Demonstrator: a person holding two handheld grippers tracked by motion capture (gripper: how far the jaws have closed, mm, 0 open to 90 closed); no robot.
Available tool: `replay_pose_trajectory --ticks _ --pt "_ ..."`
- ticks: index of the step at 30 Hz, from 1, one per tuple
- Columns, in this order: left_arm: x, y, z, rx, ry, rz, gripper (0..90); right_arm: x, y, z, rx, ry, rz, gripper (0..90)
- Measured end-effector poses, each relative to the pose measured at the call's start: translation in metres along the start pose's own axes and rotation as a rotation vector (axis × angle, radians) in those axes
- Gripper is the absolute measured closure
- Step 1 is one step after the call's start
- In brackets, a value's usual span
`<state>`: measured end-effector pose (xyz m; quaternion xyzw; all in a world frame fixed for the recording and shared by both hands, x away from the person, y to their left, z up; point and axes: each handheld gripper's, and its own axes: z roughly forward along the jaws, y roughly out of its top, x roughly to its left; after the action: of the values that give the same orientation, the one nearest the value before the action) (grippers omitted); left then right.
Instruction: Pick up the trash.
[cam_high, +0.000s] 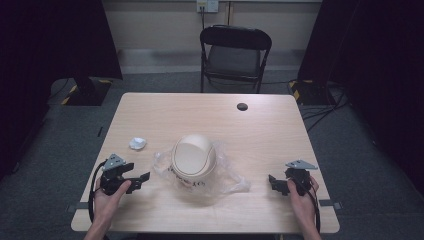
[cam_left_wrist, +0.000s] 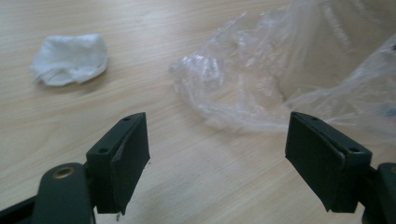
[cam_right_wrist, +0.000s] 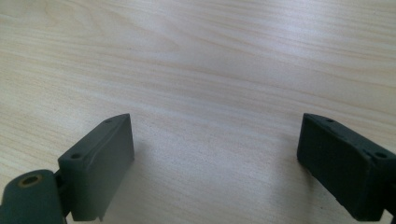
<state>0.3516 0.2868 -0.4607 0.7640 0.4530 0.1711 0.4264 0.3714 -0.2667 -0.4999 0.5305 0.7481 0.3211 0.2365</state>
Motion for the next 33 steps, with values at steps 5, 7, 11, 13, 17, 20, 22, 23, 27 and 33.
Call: replay_pose_trajectory --ticks 5,7,11,13,17,20,22,23,27,33 --pt "-0.009 0.011 -0.002 -0.024 -0.048 0.015 21.4 0.000 0.000 0.000 0.000 0.000 0.000 10.2" --pt "-0.013 0.017 -0.003 -0.047 -0.059 0.007 21.4 0.000 0.000 0.000 0.000 0.000 0.000 10.2" --pt "-0.021 0.027 -0.006 -0.062 -0.077 0.021 21.4 0.000 0.000 0.000 0.000 0.000 0.000 10.2" --pt "-0.025 0.032 -0.006 -0.061 -0.087 0.022 21.4 0.000 0.000 0.000 0.000 0.000 0.000 10.2" --pt "-0.034 0.041 -0.009 -0.068 -0.108 0.042 21.3 0.000 0.000 0.000 0.000 0.000 0.000 10.2" --pt "-0.039 0.047 -0.010 -0.077 -0.124 0.056 20.7 0.000 0.000 0.000 0.000 0.000 0.000 10.2" --pt "-0.044 0.054 -0.011 -0.093 -0.138 0.064 20.2 0.000 0.000 0.000 0.000 0.000 0.000 10.2" --pt "-0.048 0.059 -0.011 -0.100 -0.150 0.067 20.2 0.000 0.000 0.000 0.000 0.000 0.000 10.2" --pt "-0.056 0.072 -0.013 -0.123 -0.172 0.094 19.3 0.000 0.000 0.000 0.000 0.000 0.000 10.2" --pt "-0.066 0.086 -0.003 -0.114 -0.199 0.116 18.1 0.000 0.000 0.000 0.000 0.000 0.000 10.2"
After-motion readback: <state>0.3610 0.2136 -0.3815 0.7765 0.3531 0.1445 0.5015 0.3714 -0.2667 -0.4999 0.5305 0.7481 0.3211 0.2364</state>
